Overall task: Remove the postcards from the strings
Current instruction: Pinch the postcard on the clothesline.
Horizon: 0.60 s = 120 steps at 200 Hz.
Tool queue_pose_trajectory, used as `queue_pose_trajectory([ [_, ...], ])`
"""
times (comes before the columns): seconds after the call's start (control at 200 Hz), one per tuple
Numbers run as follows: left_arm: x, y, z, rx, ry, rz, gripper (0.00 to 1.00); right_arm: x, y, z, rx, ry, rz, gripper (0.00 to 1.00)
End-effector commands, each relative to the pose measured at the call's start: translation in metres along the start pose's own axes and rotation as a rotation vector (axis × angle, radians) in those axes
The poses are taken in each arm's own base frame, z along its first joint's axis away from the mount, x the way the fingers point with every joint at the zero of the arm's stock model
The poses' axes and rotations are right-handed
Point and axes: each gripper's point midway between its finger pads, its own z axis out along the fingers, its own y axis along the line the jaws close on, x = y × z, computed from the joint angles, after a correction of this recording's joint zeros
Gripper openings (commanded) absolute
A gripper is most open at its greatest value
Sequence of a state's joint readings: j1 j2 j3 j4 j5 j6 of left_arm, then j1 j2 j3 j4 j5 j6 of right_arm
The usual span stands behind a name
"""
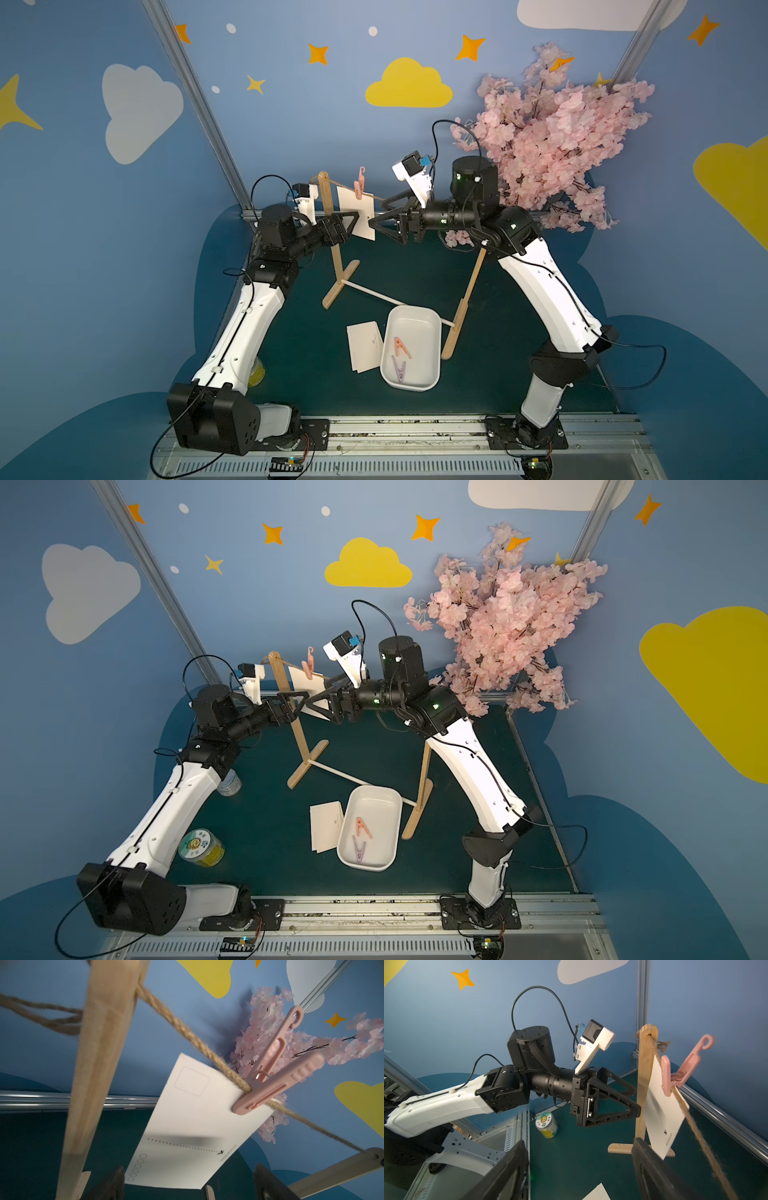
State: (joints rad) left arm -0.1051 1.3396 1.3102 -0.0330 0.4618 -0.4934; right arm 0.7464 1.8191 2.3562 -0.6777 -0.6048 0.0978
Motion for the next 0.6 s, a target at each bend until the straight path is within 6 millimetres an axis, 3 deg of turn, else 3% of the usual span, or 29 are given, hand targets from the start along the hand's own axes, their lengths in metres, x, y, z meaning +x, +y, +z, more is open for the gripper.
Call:
queue_pose_trajectory([
  [0.0, -0.02, -0.013, -0.001, 0.051, -0.041, 0.054, 0.96, -0.011, 0.003, -0.004, -0.025, -0.028, -0.01, 0.81],
  [0.596, -0.02, -0.004, 0.022, 0.109, -0.015, 0.161, 0.96, -0.019, -0.01, -0.004, -0.026, -0.058, -0.023, 0.81],
])
